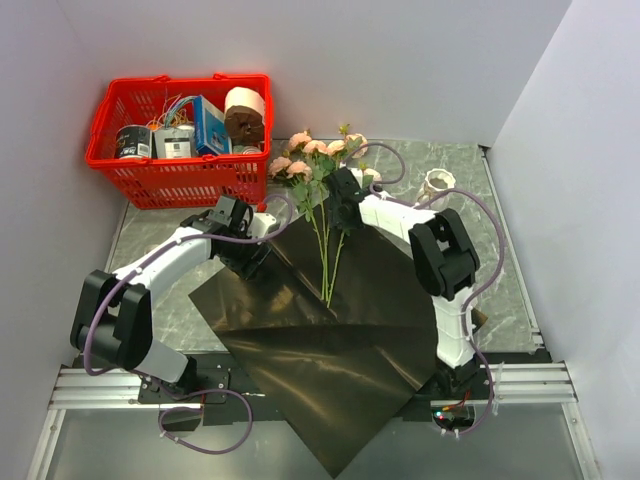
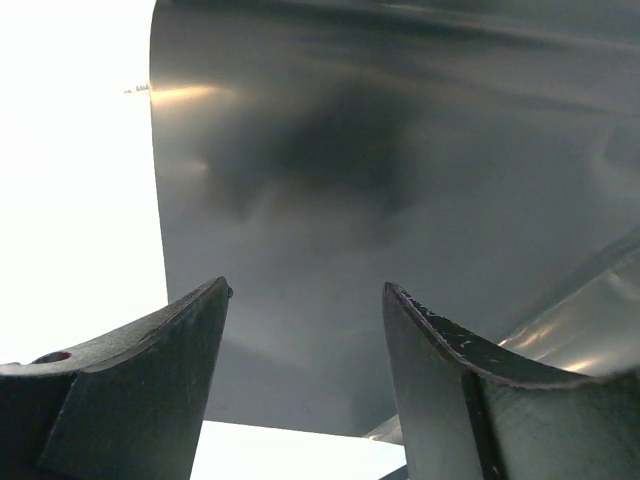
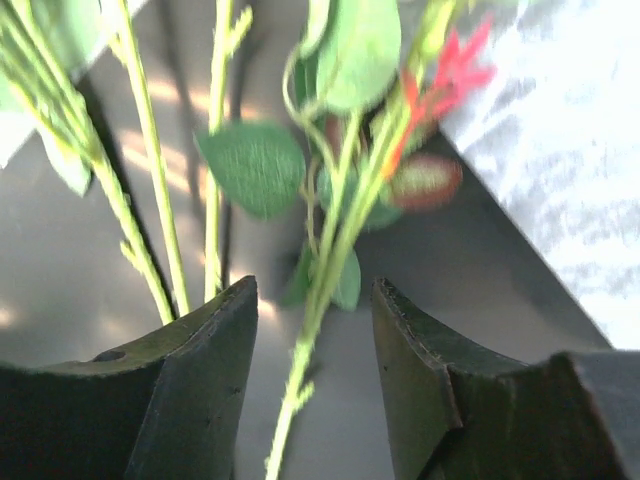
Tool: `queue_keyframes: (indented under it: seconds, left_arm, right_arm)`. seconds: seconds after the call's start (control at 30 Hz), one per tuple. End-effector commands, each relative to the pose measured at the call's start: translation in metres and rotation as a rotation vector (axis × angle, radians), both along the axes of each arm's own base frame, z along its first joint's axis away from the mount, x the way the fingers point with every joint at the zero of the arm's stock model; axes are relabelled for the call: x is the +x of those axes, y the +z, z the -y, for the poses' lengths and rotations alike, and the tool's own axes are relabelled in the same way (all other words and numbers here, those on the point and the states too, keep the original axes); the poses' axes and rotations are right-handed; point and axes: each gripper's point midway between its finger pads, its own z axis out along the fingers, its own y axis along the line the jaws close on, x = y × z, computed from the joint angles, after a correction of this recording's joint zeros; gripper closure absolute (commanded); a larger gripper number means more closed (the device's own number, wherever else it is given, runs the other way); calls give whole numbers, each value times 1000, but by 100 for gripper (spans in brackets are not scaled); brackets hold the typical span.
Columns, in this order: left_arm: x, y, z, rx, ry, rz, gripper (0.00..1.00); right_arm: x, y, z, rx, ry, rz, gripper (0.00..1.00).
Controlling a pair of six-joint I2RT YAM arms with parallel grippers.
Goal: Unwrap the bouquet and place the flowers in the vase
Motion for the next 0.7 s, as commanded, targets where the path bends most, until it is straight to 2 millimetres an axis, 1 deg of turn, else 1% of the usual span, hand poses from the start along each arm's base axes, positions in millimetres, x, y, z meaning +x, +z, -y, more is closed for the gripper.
queue_keyframes:
  seconds: [0.0,0.07,0.1,0.17,0.2,0.27,0.3,0.33,0.37,0.4,0.43,0.47,0.5,0.53,0.57,0.6,0.63,0.67]
  left_arm:
    - [3,7,0,-18,17,35,32]
    - [2,9,-2,-16,20,37,32]
    - [1,9,-2,-16,24,35,32]
    - [1,10,-4,-14,26,41,33]
    - [1,10,-4,-13,30,43,33]
    - [2,11,-4,-15,36,44,33]
    - [1,10,-4,-17,39,40,33]
    - [2,9,-4,-16,41,36,34]
    - [2,9,-5,-15,46,38,34]
    - [3,9,-4,-17,49,38,34]
    - [3,8,-4,-16,50,34,34]
    - [4,9,-3,-19,51,35,34]
    - [4,9,-3,-19,52,32,35]
    - [4,10,-3,-22,57,30,36]
    - [6,13,-2,-28,56,34,36]
    - [5,13,-2,-32,57,30,37]
    - [7,15,-2,-37,59,35,37]
    - [8,17,-2,-41,61,40,37]
  right_arm:
    - [26,5,-3,2,-24,53,48]
    - [27,1,-4,5,-28,49,51]
    - [27,0,-4,10,-30,48,57]
    - [28,0,-5,14,-36,55,64]
    - [28,0,-5,16,-40,55,72]
    - [28,5,-4,23,-48,66,81]
    - [27,6,-3,30,-58,70,88]
    - [27,8,-2,27,-65,79,92]
    - [28,17,-2,35,-68,99,95]
    - [26,18,0,37,-73,102,100]
    - [25,22,0,42,-78,112,100]
    - [25,36,0,56,-79,140,100]
    - [22,38,3,61,-85,143,100]
    - [23,61,1,95,-85,194,100]
    - [22,70,2,109,-87,216,100]
    - [19,73,4,116,-85,226,100]
    - [19,97,4,146,-84,275,100]
    - [17,108,6,155,-87,300,100]
